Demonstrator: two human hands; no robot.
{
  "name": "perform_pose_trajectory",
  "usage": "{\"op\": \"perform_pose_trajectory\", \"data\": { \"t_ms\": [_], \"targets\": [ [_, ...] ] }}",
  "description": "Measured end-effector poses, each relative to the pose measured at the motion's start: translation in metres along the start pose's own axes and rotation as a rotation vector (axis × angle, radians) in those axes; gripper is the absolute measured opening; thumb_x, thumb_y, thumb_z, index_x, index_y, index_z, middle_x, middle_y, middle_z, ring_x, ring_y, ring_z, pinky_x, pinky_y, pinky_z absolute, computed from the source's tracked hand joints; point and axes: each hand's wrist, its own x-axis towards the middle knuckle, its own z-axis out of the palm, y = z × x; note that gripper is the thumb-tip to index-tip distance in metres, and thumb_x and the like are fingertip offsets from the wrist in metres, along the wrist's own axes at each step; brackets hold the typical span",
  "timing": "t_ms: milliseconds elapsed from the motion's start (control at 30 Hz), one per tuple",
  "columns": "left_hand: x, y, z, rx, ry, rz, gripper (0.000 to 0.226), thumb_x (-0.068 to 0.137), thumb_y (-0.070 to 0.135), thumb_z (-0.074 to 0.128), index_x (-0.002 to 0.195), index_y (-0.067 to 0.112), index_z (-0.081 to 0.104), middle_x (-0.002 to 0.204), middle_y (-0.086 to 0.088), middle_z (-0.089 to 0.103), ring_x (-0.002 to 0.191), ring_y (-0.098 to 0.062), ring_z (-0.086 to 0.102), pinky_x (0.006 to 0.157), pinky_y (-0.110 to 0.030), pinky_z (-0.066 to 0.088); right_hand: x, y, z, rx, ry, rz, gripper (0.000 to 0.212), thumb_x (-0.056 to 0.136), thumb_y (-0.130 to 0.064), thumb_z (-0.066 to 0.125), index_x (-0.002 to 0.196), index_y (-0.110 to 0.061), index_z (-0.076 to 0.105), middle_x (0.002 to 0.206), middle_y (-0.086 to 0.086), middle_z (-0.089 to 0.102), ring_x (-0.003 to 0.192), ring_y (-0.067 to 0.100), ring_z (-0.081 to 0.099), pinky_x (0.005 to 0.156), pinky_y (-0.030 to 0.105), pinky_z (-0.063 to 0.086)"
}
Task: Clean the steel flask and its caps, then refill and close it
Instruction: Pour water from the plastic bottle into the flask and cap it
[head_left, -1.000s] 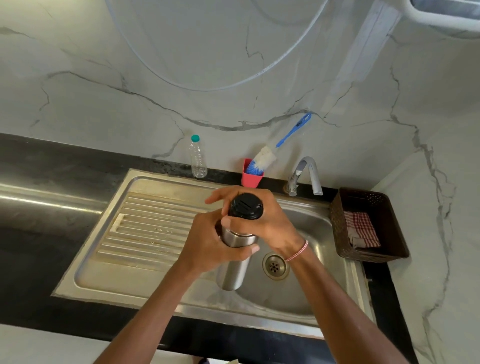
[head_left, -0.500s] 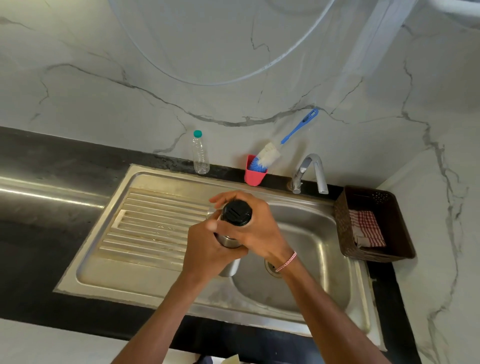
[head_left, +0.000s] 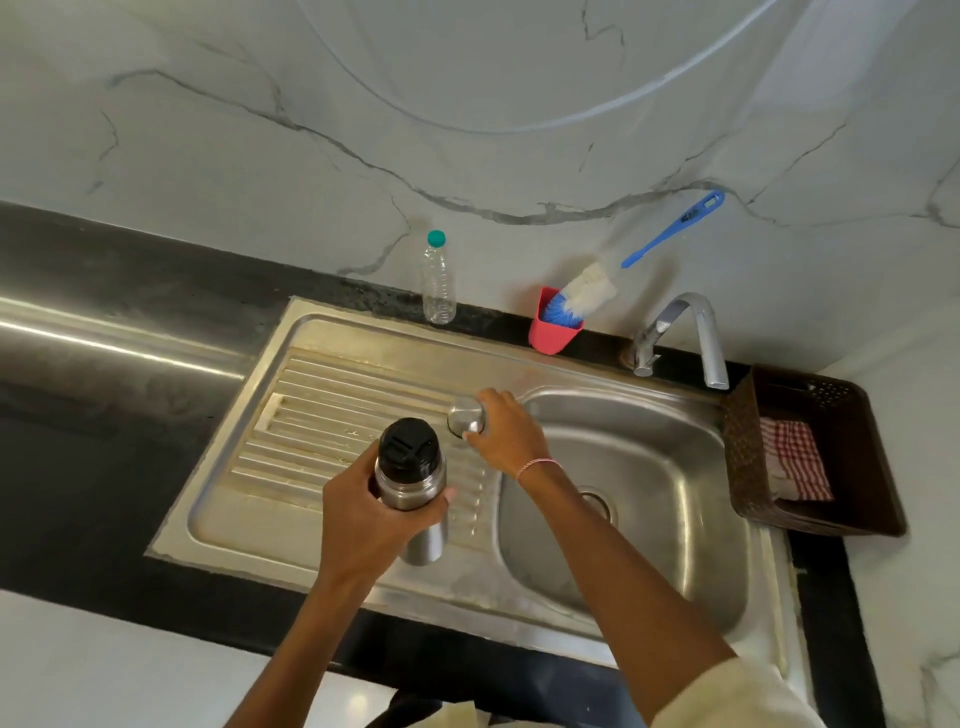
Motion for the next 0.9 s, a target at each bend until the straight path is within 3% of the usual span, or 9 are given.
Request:
{"op": "perform_pose_trajectory", "data": {
  "t_ms": [67, 200, 333, 400, 500, 567, 700, 833, 900],
  "targets": [
    [0.002, -0.004, -0.006, -0.014, -0.010, 0.006, 0.064, 0.055, 0.023, 0.102, 0.106, 0.035, 0.065, 0.091, 0.044, 0.067, 0.088, 0.012, 0.067, 0.076, -0.002, 0.047, 0.011, -0.003, 0.018, -0.127, -0.045, -0.051, 0.056, 0.088, -0.031, 0.074, 0.136, -0.021, 0.048, 0.133, 0.009, 0.050, 0.118, 0.035, 0.055, 0.091, 0.043, 0.052],
    [0.001, -0.010, -0.014, -0.068, -0.021, -0.013, 0.065, 0.053, 0.057, 0.086, 0.110, 0.031, 0.067, 0.089, 0.036, 0.070, 0.089, 0.008, 0.069, 0.077, -0.005, 0.050, 0.028, -0.001, 0.046, -0.231, -0.048, -0.067, 0.060, 0.090, -0.022, 0.069, 0.143, -0.028, 0.042, 0.143, 0.010, 0.040, 0.119, 0.036, 0.052, 0.088, 0.047, 0.054],
    [0.004, -0.014, -0.020, -0.065, -0.035, -0.011, 0.058, 0.053, 0.058, 0.084, 0.106, 0.044, 0.063, 0.092, 0.042, 0.068, 0.089, 0.009, 0.068, 0.076, -0.004, 0.050, 0.035, 0.004, 0.057, -0.161, -0.001, -0.055, 0.050, 0.094, -0.021, 0.064, 0.139, -0.031, 0.044, 0.134, 0.009, 0.046, 0.115, 0.034, 0.056, 0.087, 0.046, 0.055],
    [0.005, -0.014, -0.021, -0.068, -0.040, -0.008, 0.058, 0.053, 0.057, 0.084, 0.106, 0.046, 0.062, 0.095, 0.043, 0.068, 0.089, 0.007, 0.069, 0.076, -0.005, 0.050, 0.035, 0.004, 0.051, 0.000, 0.026, -0.026, 0.045, 0.094, -0.024, 0.066, 0.134, -0.034, 0.048, 0.127, 0.005, 0.050, 0.109, 0.032, 0.061, 0.089, 0.044, 0.055],
    [0.008, -0.013, -0.019, -0.073, -0.046, -0.001, 0.056, 0.052, 0.054, 0.086, 0.103, 0.044, 0.064, 0.093, 0.036, 0.071, 0.087, 0.003, 0.070, 0.074, -0.006, 0.050, 0.026, -0.008, 0.022, 0.424, 0.100, 0.003, 0.046, 0.094, -0.024, 0.071, 0.135, -0.036, 0.056, 0.119, 0.001, 0.055, 0.101, 0.021, 0.063, 0.098, 0.044, 0.054],
    [0.012, -0.011, -0.015, -0.059, -0.055, 0.018, 0.057, 0.053, 0.044, 0.095, 0.102, 0.044, 0.065, 0.092, 0.034, 0.072, 0.086, 0.002, 0.070, 0.074, -0.006, 0.050, 0.011, -0.023, -0.009, 0.724, 0.120, -0.002, 0.047, 0.094, -0.027, 0.073, 0.138, -0.036, 0.059, 0.124, -0.001, 0.061, 0.107, 0.016, 0.066, 0.099, 0.044, 0.056],
    [0.020, 0.000, -0.005, -0.029, -0.076, 0.078, 0.063, 0.056, 0.020, 0.101, 0.100, 0.047, 0.064, 0.090, 0.037, 0.071, 0.084, 0.004, 0.070, 0.073, -0.007, 0.050, -0.030, -0.054, -0.077, 1.222, 0.035, -0.113, 0.052, 0.096, -0.017, 0.070, 0.146, -0.022, 0.055, 0.135, 0.012, 0.064, 0.120, 0.034, 0.065, 0.102, 0.057, 0.052],
    [0.023, 0.027, 0.006, -0.048, -0.108, 0.139, 0.056, 0.056, 0.028, 0.099, 0.097, 0.046, 0.065, 0.089, 0.036, 0.071, 0.082, 0.004, 0.071, 0.071, -0.006, 0.049, -0.079, -0.070, -0.136, 1.184, 0.050, -0.289, 0.052, 0.094, -0.013, 0.068, 0.145, -0.010, 0.054, 0.135, 0.017, 0.063, 0.122, 0.041, 0.062, 0.100, 0.062, 0.051],
    [0.024, 0.041, 0.012, -0.062, -0.131, 0.157, 0.053, 0.056, 0.033, 0.098, 0.096, 0.045, 0.066, 0.088, 0.034, 0.072, 0.081, 0.003, 0.072, 0.070, -0.007, 0.050, -0.101, -0.072, -0.158, 1.013, 0.070, -0.336, 0.053, 0.090, -0.012, 0.073, 0.142, -0.012, 0.058, 0.133, 0.011, 0.066, 0.121, 0.033, 0.064, 0.097, 0.053, 0.055]
  ]
}}
